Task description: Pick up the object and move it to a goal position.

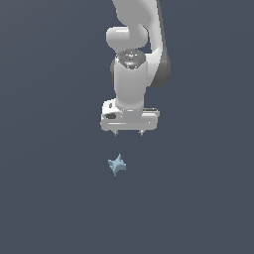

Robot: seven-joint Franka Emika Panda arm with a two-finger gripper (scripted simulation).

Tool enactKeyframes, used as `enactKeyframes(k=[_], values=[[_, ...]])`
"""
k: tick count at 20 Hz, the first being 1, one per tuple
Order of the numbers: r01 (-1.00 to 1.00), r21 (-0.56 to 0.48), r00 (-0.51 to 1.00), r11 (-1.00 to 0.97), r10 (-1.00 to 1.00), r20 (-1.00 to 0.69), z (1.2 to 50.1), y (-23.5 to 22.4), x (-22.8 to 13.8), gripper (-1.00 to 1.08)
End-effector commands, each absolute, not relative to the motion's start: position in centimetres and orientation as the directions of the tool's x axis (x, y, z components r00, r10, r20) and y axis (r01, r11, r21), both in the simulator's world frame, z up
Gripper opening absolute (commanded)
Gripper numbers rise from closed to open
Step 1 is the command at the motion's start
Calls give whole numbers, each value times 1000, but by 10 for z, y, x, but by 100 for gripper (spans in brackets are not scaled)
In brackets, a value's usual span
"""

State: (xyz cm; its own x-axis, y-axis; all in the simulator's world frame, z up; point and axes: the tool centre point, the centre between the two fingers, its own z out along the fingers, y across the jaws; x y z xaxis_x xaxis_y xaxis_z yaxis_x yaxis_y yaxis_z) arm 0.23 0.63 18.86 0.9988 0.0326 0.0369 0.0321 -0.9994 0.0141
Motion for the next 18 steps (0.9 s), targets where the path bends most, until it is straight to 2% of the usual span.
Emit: enactKeyframes(k=[1,9,18], values=[[31,14,999,-999,32,37,189,6,2,100],[53,16,998,-998,54,35,185,4,6,100],[166,20,986,-986,167,23,164,-7,25,100]])
